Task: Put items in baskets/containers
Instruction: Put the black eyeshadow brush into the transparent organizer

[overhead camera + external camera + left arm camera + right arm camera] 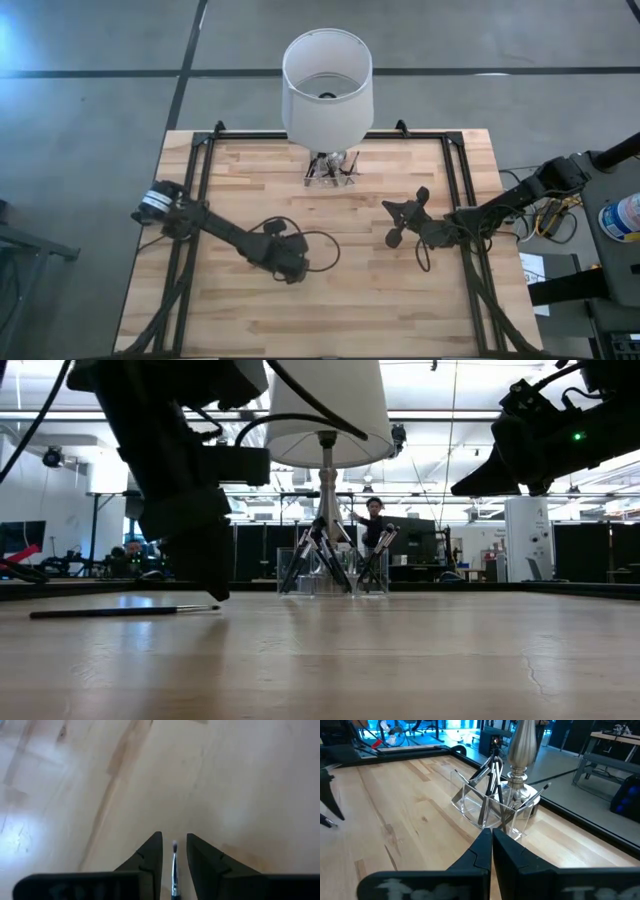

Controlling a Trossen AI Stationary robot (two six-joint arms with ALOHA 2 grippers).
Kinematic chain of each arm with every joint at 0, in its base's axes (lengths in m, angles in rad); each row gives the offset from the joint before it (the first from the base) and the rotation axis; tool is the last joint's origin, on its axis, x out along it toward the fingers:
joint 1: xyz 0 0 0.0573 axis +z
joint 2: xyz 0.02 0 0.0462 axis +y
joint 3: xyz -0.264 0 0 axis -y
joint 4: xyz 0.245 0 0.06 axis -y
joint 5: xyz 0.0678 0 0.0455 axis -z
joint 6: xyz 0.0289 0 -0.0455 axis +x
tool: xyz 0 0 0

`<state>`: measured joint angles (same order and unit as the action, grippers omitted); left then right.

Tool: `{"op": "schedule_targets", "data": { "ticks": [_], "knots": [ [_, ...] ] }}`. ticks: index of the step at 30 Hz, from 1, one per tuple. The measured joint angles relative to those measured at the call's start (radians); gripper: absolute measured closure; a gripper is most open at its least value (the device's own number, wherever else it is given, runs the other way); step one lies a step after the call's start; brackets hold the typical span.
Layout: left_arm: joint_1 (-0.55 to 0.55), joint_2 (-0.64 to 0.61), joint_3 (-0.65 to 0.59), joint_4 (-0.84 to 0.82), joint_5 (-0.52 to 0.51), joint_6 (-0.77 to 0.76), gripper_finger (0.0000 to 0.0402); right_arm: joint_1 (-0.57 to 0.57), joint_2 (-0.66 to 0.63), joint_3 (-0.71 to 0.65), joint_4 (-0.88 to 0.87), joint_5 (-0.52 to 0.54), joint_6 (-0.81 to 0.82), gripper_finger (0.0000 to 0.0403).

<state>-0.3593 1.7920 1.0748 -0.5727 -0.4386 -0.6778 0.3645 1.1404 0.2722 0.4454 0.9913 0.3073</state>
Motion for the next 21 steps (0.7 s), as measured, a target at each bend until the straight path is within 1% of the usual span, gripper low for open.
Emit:
{"op": "schedule_targets", "data": {
  "ticks": [3, 10, 16, 21],
  "knots": [
    [0.023, 0.0, 0.0, -0.01, 0.006, 0.015, 0.0321, 0.0, 0.0, 0.0, 0.0, 0.0, 0.0, 0.0394],
    [0.051, 0.0, -0.023, -0.012, 0.068, 0.034, 0.0321, 0.0, 0.0, 0.0, 0.0, 0.0, 0.0, 0.0394],
    [0.059, -0.002, -0.047, 0.003, 0.08, 0.057, 0.0321, 0.0, 0.0, -0.002, 0.0, 0.0, 0.0, 0.0394],
    [0.064, -0.002, -0.048, 0.006, 0.082, 0.124, 0.0321, 0.0, 0.0, -0.002, 0.0, 0.0, 0.0, 0.0394]
  ]
}}
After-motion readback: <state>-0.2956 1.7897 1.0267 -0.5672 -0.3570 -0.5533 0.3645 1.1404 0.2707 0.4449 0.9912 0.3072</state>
